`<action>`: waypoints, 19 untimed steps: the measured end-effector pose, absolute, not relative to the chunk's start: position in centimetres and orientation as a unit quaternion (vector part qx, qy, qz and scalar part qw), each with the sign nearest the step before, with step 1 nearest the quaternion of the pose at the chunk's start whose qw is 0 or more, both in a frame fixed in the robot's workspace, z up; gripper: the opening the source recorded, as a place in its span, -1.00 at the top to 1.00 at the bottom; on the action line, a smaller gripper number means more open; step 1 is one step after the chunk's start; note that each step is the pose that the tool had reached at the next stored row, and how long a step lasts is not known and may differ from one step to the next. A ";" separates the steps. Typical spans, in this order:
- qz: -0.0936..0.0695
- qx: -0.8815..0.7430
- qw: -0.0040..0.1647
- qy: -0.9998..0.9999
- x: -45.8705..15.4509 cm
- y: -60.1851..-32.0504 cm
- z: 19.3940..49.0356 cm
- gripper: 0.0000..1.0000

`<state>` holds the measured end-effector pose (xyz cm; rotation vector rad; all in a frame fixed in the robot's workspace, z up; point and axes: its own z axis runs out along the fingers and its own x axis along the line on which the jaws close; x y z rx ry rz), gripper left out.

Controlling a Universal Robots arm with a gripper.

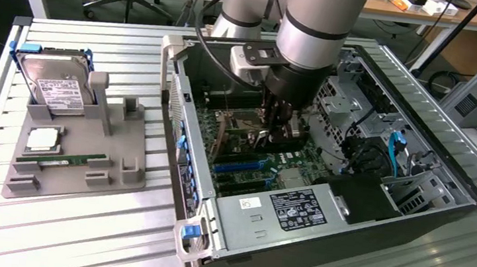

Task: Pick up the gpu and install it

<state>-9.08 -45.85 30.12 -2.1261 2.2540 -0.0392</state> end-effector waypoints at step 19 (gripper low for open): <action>-0.013 -0.686 0.022 0.727 -10.3 -46.0 29.4 0.47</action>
